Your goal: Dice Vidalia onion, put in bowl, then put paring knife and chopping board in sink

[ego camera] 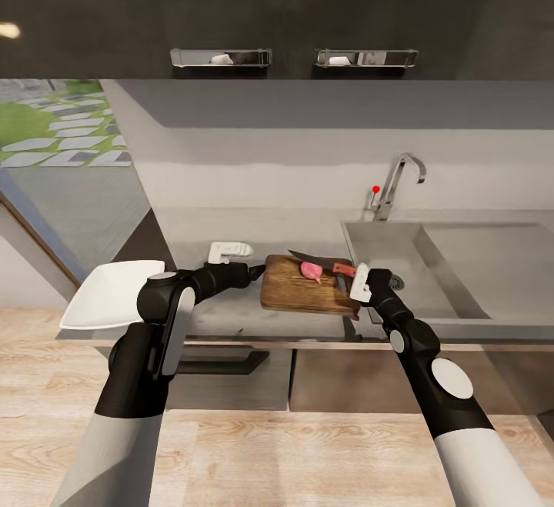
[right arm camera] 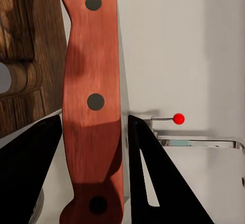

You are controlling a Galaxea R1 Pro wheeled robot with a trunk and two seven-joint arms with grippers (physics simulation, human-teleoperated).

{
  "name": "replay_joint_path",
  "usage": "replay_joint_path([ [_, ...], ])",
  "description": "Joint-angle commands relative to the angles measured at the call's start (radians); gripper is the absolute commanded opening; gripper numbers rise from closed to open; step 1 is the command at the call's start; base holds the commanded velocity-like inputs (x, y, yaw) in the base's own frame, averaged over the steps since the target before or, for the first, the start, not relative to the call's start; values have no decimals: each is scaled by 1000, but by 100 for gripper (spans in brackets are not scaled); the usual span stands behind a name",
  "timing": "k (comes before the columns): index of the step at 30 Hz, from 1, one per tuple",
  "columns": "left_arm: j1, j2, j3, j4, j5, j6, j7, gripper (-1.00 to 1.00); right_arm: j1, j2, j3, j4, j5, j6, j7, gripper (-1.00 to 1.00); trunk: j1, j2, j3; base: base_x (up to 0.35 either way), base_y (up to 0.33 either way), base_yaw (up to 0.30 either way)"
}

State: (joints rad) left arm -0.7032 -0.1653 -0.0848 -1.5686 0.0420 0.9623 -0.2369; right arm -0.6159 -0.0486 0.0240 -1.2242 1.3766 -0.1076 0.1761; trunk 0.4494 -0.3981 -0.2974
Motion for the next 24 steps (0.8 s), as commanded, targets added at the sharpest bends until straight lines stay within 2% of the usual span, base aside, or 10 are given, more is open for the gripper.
replay_joint_path([
  [1, -1, 0, 1, -1, 4, 6, 1, 100, -1, 0, 0, -1, 9, -3, 3, -100, 1, -2, -2, 0, 0, 0],
  [9, -2, 0, 0, -1, 4, 6, 1, 100, 0, 0, -1, -1, 9, -2, 3, -100, 1, -2, -2, 0, -3, 0],
  [16, -1, 0, 1, -1, 4, 6, 1, 100, 0, 0, -1, -1, 9, -2, 3, -100, 1, -2, -2, 0, -179, 0],
  [24, -1, 0, 1, -1, 4, 6, 1, 100, 0, 0, -1, -1, 9, -1, 3, -100, 1, -2, -2, 0, -49, 0],
])
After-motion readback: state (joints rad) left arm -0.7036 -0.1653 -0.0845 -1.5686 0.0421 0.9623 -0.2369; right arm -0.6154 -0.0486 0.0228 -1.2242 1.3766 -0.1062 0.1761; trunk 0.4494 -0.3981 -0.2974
